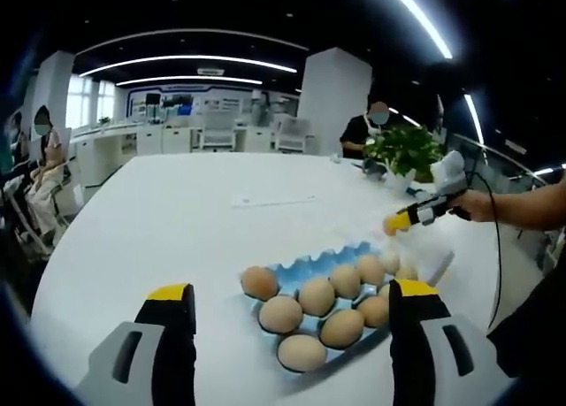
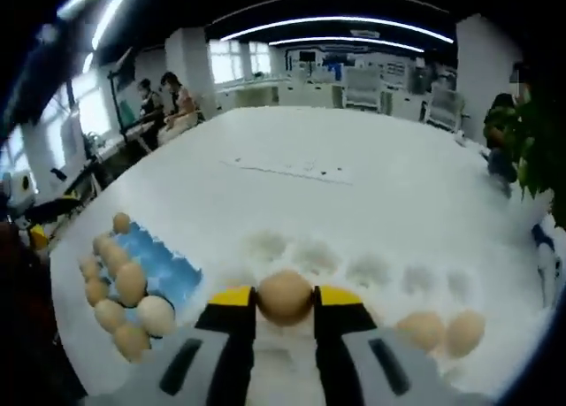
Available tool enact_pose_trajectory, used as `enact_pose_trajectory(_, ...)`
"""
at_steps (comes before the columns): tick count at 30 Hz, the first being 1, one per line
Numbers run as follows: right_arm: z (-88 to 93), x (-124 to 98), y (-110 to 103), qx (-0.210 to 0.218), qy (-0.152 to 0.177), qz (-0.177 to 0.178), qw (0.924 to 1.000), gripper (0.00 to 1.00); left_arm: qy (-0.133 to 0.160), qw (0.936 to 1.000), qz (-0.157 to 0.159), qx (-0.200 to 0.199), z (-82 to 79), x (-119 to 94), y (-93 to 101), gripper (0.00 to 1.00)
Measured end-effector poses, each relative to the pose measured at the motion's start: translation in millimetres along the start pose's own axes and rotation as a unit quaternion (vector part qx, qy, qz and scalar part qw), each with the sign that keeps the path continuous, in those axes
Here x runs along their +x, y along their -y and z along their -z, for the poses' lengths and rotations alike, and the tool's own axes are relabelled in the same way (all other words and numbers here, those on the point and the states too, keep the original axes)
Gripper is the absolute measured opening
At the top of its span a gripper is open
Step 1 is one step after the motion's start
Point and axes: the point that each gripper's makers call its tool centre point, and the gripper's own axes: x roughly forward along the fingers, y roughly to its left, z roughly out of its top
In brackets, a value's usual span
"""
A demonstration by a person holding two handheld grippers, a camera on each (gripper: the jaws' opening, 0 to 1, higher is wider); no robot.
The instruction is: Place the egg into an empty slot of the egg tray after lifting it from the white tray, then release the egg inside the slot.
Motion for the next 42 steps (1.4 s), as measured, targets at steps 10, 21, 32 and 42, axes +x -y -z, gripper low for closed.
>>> enact_pose_trajectory(10, -14.9, 5, -47, -0.005, 0.012, -0.053, 0.9985, 0.25, -0.002, 1.0000, 0.006, 0.003, 0.6, 3, 0.7, 0.91)
enact_pose_trajectory(21, -17.1, 24, -105, -0.017, 0.005, -0.116, 0.9931, 0.25, -0.002, 1.0000, 0.005, 0.000, 1.3, 1, -1.6, 0.91)
enact_pose_trajectory(32, -15.5, 34, -134, -0.022, -0.005, -0.147, 0.9889, 0.25, -0.003, 1.0000, 0.007, -0.001, 1.9, 2, -2.2, 0.91)
enact_pose_trajectory(42, -15.9, 44, -155, -0.028, -0.010, -0.169, 0.9852, 0.25, -0.003, 1.0000, 0.006, 0.000, 0.9, 2, -3.9, 0.91)
